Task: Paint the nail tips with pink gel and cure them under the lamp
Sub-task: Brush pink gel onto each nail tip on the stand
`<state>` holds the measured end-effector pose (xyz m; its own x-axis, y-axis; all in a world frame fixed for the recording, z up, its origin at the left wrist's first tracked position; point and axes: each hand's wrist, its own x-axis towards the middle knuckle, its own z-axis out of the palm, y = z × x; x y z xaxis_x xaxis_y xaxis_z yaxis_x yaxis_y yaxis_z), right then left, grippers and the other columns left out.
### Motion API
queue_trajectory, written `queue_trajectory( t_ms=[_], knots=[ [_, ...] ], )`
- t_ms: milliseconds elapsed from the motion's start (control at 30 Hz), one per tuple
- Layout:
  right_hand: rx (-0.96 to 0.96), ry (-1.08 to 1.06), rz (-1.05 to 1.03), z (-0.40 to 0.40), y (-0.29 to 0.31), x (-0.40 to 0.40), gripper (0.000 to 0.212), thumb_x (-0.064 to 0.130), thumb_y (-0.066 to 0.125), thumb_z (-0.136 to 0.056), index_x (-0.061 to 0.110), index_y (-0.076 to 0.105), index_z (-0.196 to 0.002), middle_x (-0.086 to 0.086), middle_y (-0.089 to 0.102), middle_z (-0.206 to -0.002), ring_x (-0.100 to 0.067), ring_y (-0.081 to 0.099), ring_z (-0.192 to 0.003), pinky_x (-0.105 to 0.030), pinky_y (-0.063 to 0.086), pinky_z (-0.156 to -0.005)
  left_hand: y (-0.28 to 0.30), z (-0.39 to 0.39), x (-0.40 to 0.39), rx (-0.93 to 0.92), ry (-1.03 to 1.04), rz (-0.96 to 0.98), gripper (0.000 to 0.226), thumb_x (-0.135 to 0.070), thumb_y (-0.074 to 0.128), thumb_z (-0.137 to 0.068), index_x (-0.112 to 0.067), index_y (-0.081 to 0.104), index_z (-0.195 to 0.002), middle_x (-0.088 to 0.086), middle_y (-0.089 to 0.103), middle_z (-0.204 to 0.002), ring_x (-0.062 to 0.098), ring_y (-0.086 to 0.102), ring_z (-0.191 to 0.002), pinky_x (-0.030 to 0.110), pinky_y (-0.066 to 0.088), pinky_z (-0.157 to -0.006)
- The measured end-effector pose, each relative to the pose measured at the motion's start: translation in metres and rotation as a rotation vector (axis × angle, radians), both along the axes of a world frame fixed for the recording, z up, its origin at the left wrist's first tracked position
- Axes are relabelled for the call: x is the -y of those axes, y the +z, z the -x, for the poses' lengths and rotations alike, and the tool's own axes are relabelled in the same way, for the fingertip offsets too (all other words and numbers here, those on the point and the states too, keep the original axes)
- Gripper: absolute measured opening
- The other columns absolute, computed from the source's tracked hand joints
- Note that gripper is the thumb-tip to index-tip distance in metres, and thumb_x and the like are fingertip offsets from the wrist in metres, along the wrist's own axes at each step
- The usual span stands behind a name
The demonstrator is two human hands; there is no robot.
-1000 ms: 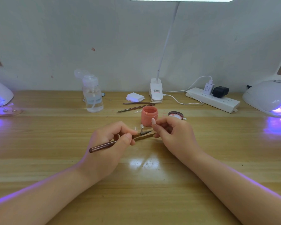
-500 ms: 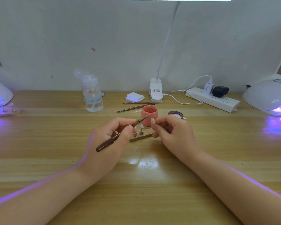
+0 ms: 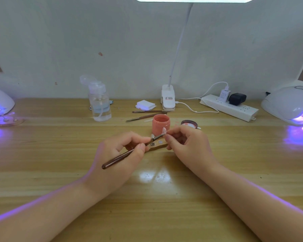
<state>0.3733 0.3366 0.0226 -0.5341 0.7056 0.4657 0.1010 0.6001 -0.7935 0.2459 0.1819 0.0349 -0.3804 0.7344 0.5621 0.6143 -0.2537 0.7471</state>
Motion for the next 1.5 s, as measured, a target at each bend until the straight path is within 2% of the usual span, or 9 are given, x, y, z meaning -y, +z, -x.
queue_trajectory(
  t_ms=[200, 367, 567, 700, 833, 933, 1133, 1300, 1500],
  knots=[
    [0.004, -0.018, 0.026, 0.001, 0.001, 0.000, 0.004, 0.013, 0.071, -0.085, 0.016, 0.072, -0.082, 0.006, 0.069, -0.068, -0.013, 0.067, -0.066, -0.026, 0.056, -0.068, 0.014, 0.003, -0.008, 0.180, 0.014, -0.057, 0.019, -0.022, 0.063, -0.081, -0.036, 0.074, -0.087, 0.002, 0.073, -0.080, 0.019, 0.068, -0.076, 0.015, 0.051, -0.063],
    [0.006, -0.016, 0.023, 0.000, 0.001, 0.001, 0.005, 0.015, 0.073, -0.083, 0.019, 0.072, -0.079, 0.009, 0.069, -0.067, -0.004, 0.064, -0.062, -0.017, 0.051, -0.063, 0.045, 0.018, -0.038, 0.177, 0.195, -0.008, 0.011, -0.026, 0.062, -0.082, -0.027, 0.073, -0.079, -0.012, 0.071, -0.068, -0.002, 0.060, -0.061, 0.021, 0.050, -0.064],
    [-0.019, -0.007, 0.025, 0.002, -0.001, 0.000, 0.010, 0.013, 0.074, -0.081, 0.020, 0.071, -0.075, 0.010, 0.068, -0.067, -0.006, 0.062, -0.059, -0.015, 0.048, -0.059, 0.090, 0.031, -0.084, -0.051, 0.257, 0.160, 0.024, -0.023, 0.053, -0.092, -0.014, 0.071, -0.077, -0.008, 0.068, -0.062, 0.015, 0.065, -0.071, 0.021, 0.048, -0.063],
    [-0.018, -0.003, 0.007, 0.002, -0.001, 0.000, 0.015, 0.009, 0.073, -0.079, 0.022, 0.069, -0.072, 0.012, 0.065, -0.065, -0.001, 0.055, -0.056, -0.012, 0.043, -0.057, 0.097, 0.033, -0.117, -0.153, 0.233, 0.448, 0.024, -0.017, 0.047, -0.090, -0.004, 0.067, -0.087, 0.001, 0.072, -0.079, 0.018, 0.058, -0.070, 0.027, 0.043, -0.062],
    [-0.022, 0.006, -0.022, 0.003, -0.001, 0.000, 0.016, 0.007, 0.073, -0.079, 0.020, 0.069, -0.072, 0.012, 0.062, -0.064, 0.001, 0.052, -0.055, -0.007, 0.038, -0.056, 0.089, 0.032, -0.133, -0.264, 0.255, 0.559, 0.017, -0.017, 0.049, -0.091, -0.009, 0.058, -0.079, 0.007, 0.061, -0.076, 0.018, 0.045, -0.058, 0.028, 0.034, -0.054],
    [-0.024, 0.010, -0.024, 0.003, -0.001, 0.000, 0.013, 0.007, 0.073, -0.079, 0.017, 0.070, -0.072, 0.007, 0.064, -0.065, 0.001, 0.052, -0.055, -0.008, 0.038, -0.056, 0.081, 0.035, -0.139, -0.272, 0.261, 0.597, 0.013, -0.019, 0.056, -0.089, -0.009, 0.062, -0.084, 0.007, 0.059, -0.079, 0.020, 0.049, -0.068, 0.031, 0.037, -0.062],
    [-0.014, -0.004, -0.042, 0.004, -0.001, 0.000, 0.012, 0.007, 0.072, -0.079, 0.017, 0.070, -0.073, 0.007, 0.065, -0.065, 0.000, 0.052, -0.055, -0.009, 0.039, -0.057, 0.072, 0.038, -0.136, -0.089, 0.232, 0.565, 0.023, -0.021, 0.062, -0.089, 0.000, 0.072, -0.087, 0.002, 0.064, -0.070, 0.017, 0.053, -0.068, 0.028, 0.038, -0.063],
    [-0.013, -0.002, -0.029, 0.004, -0.001, 0.000, 0.010, 0.007, 0.073, -0.079, 0.016, 0.070, -0.073, 0.006, 0.066, -0.065, 0.000, 0.052, -0.056, -0.012, 0.041, -0.058, 0.075, 0.050, -0.130, 0.335, 0.286, 0.365, 0.012, -0.011, 0.060, -0.085, -0.007, 0.065, -0.076, -0.007, 0.062, -0.047, 0.010, 0.049, -0.052, 0.022, 0.037, -0.050],
    [-0.009, 0.004, -0.034, 0.003, -0.001, 0.000, 0.011, 0.007, 0.072, -0.079, 0.016, 0.070, -0.074, 0.006, 0.065, -0.066, 0.000, 0.053, -0.057, -0.013, 0.043, -0.058, 0.064, 0.065, -0.118, 0.669, 0.281, 0.343, 0.015, -0.013, 0.056, -0.086, -0.012, 0.063, -0.072, -0.007, 0.060, -0.044, 0.008, 0.043, -0.043, 0.017, 0.033, -0.042]
  ],
)
